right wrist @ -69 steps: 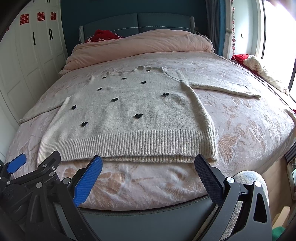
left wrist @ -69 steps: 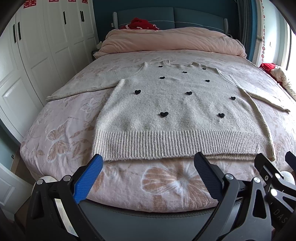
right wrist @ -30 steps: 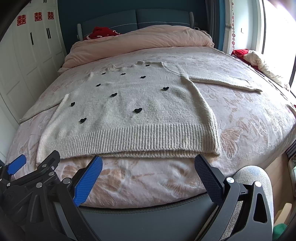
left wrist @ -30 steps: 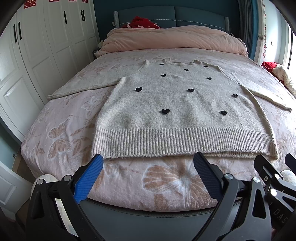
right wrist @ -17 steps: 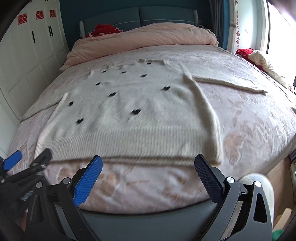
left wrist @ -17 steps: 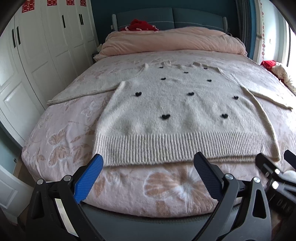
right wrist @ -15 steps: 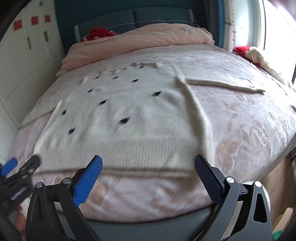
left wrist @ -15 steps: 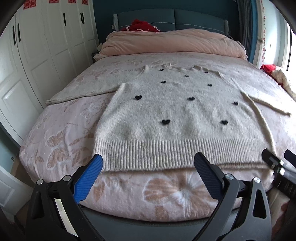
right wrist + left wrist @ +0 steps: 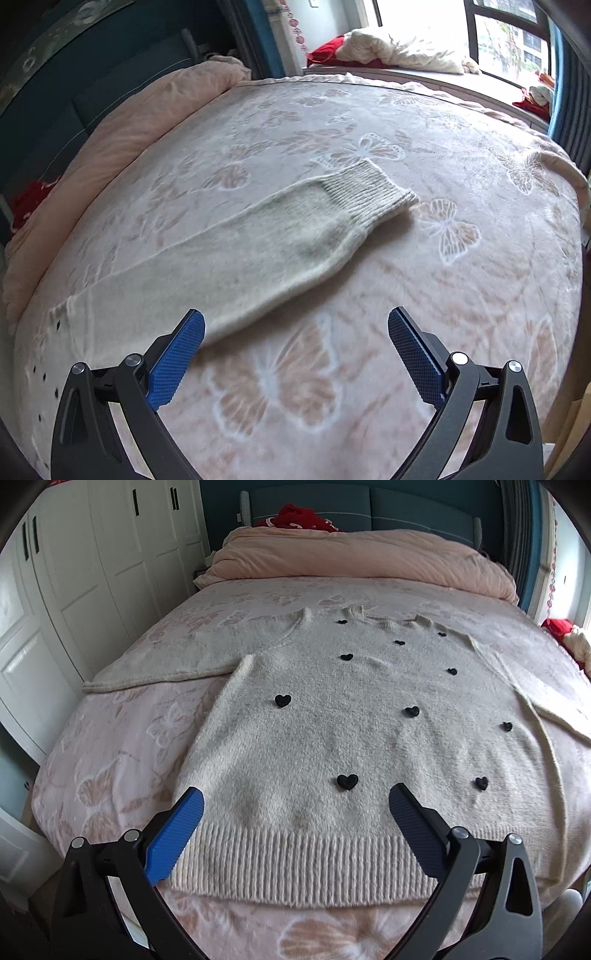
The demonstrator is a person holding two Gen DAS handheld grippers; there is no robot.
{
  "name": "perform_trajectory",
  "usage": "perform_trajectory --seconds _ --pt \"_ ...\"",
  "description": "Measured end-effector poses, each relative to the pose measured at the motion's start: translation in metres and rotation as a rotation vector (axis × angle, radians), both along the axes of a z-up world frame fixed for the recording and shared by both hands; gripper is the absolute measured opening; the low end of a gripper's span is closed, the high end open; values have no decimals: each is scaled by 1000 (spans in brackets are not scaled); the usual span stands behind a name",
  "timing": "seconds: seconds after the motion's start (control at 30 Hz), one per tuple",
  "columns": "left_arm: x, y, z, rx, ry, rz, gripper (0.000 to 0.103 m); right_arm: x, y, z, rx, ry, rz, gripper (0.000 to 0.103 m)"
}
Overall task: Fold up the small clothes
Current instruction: 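Reach the right tool to the sweater sleeve cuff and grasp it, then fold the held sleeve across the sweater body with the right tool, release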
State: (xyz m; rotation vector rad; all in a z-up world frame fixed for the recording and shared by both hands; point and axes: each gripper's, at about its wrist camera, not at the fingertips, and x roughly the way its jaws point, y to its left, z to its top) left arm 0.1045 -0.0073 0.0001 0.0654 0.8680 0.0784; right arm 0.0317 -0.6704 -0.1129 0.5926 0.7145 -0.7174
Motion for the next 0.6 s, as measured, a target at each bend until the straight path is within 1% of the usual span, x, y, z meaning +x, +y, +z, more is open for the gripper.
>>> perform_trajectory --seconds 0.07,0.17,0.23,0.27,0.3,0.33,0.37,0.4,0.43,0.5,0.53,0.6 --pt "8 -6 -6 30 13 -8 98 9 -34 -13 53 -8 -43 98" --pt "24 -15 -16 74 38 -17 98 21 -60 -33 96 -1 -85 98" --pt "34 -18 -20 91 51 -15 98 28 -65 -36 70 -6 -102 97" --pt "38 -20 -22 93 59 -14 98 33 -64 -35 40 -8 -99 86" --pt "41 -20 -23 91 61 -13 98 39 -63 -34 36 -8 -83 76" --pt "45 -21 -24 91 61 -9 98 45 -62 -33 39 -1 -69 56" --pt "47 -22 -25 92 59 -8 98 50 -60 -31 41 3 -57 31" --pt "50 -22 -26 94 57 -6 98 58 -56 -27 60 -13 -21 17" --pt "51 -21 -27 93 58 -5 98 61 -51 -23 73 -31 -4 15" --pt "54 -20 -29 90 63 1 98 70 -32 1 61 -108 43 15" --pt "55 -18 -30 86 66 2 98 80 -16 18 51 -154 89 15" --pt "55 -16 -31 77 65 1 98 99 14 48 33 -216 178 14"
